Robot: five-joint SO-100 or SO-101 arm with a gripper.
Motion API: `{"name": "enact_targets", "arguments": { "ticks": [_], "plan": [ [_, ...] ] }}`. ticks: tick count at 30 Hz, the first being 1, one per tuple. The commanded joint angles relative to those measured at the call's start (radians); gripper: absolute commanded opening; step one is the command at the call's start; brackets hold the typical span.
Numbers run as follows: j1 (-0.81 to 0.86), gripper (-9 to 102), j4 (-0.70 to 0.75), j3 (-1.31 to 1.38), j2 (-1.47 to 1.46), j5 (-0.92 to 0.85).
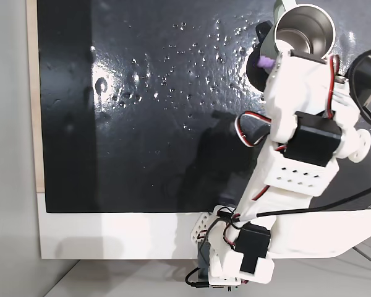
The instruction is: Grasp a pengrip and put it in the cup.
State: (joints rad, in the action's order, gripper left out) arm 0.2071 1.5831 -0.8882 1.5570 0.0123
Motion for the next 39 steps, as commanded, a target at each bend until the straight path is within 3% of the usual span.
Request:
{"name": "enact_targets", "arguments": {
  "ticks": [1, 13, 28, 30, 34, 39],
  "plan": [
    [0.058, 0, -0.078, 0.067, -0.011, -0.031],
    [0.114, 0, -0.19, 0.261, -0.201, -0.029],
    [0.13, 0, -0.097, 0.549, -0.393, -0.029],
    [0.13, 8, -0.069, 0.565, -0.393, -0.02],
    [0.127, 35, -0.021, 0.609, -0.405, -0.008],
    [0.123, 40, 0.046, 0.693, -0.442, 0.011]
  ]
}}
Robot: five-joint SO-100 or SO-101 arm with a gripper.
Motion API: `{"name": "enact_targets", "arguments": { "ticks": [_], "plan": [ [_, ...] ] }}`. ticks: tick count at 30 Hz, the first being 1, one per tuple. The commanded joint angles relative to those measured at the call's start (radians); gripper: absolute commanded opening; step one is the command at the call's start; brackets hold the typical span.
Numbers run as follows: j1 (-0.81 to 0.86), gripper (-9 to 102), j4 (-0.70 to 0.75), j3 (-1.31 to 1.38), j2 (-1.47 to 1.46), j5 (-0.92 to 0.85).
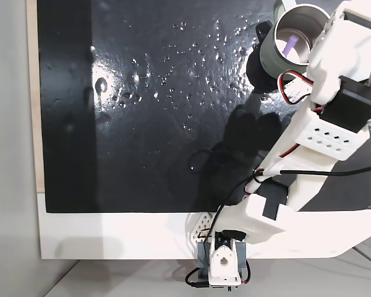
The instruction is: Grasp a pengrip and put it in the cup.
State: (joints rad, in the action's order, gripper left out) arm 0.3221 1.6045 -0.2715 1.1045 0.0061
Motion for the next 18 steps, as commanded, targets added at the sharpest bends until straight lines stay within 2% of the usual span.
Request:
{"name": "enact_targets", "arguments": {
  "ticks": [1, 6, 18],
  "plan": [
    [0.005, 40, 0.032, 0.083, 0.011, 0.018],
    [-0.006, 40, 0.072, 0.118, 0.009, 0.02],
    [-0.008, 38, 0.069, 0.121, 0.008, 0.025]
  ]
}}
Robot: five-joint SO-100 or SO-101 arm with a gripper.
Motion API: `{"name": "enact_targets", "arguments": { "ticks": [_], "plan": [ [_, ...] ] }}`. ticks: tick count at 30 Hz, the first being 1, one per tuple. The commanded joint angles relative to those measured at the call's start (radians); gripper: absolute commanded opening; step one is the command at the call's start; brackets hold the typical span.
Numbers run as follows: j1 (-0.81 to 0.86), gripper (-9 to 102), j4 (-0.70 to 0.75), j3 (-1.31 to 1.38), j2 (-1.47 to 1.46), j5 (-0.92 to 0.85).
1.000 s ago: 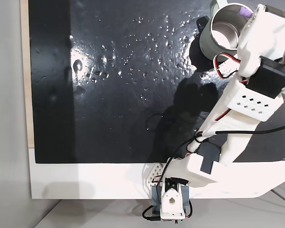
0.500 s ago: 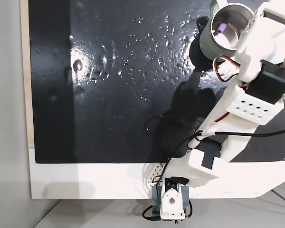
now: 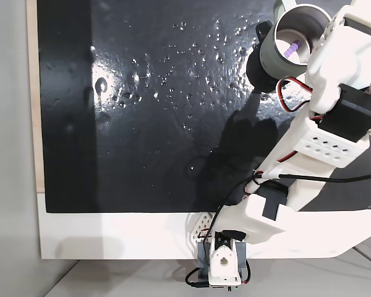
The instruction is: Grasp a pengrip and put it in the cup.
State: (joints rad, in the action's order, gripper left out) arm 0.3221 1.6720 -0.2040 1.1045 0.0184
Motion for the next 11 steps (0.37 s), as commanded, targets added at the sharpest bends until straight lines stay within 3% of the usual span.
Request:
{"name": "enact_targets", "arguments": {
  "ticks": [1, 11],
  "plan": [
    [-0.008, 38, 0.002, 0.054, 0.008, 0.011],
    [0.002, 37, -0.005, 0.058, 0.006, 0.008]
  ]
}}
